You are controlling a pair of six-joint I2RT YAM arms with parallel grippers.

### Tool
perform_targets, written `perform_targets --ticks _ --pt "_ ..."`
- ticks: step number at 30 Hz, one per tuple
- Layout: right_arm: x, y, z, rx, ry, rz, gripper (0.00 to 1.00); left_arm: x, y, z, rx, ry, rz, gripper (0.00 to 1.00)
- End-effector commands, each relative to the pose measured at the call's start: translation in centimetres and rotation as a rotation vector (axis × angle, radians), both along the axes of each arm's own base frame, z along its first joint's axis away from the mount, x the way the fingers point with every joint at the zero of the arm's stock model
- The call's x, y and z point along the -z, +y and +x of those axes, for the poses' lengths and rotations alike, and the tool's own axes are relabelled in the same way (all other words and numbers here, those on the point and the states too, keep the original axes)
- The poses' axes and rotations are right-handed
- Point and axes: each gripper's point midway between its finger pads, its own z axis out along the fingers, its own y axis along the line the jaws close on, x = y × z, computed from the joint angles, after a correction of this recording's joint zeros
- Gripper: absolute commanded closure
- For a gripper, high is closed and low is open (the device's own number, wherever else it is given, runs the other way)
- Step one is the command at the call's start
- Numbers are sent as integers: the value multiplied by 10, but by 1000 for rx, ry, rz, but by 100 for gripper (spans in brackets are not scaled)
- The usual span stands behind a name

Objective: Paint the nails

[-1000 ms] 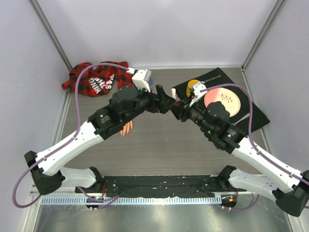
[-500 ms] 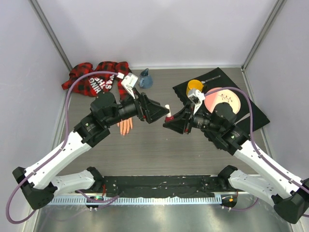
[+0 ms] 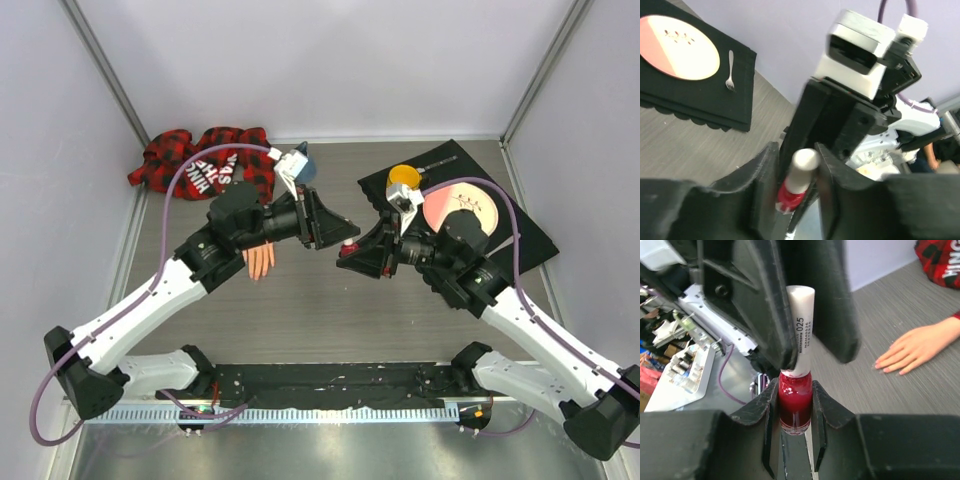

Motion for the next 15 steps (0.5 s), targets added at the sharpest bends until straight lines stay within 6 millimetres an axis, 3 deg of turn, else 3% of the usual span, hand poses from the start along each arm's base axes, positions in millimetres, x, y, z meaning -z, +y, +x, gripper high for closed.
perform_targets --ticks 1,2,3,4,5,7,8,11,15 --pt "-15 0 28 120 -39 31 99 -21 -5 7 9 -88 -8 74" --pt "-12 -1 37 167 -40 23 99 -14 -4 12 -9 -92 28 81" --pt "-10 -3 49 232 -34 7 99 -11 -3 18 -40 -92 48 95" --pt "-9 -8 63 315 -39 -10 99 -8 -1 25 -81 -86 65 100" --pt "2 -27 93 543 -10 -65 99 -4 7 45 -204 -74 95 100" --pt "1 -42 110 754 -63 -117 99 3 10 61 -308 -54 126 100" --pt "1 -59 124 894 -70 -135 99 2 16 72 -393 -39 142 100" --pt "-5 -54 132 921 -85 -139 99 6 8 83 -454 -15 171 100" --pt "-7 -33 131 824 -112 -129 99 11 0 87 -452 11 186 97"
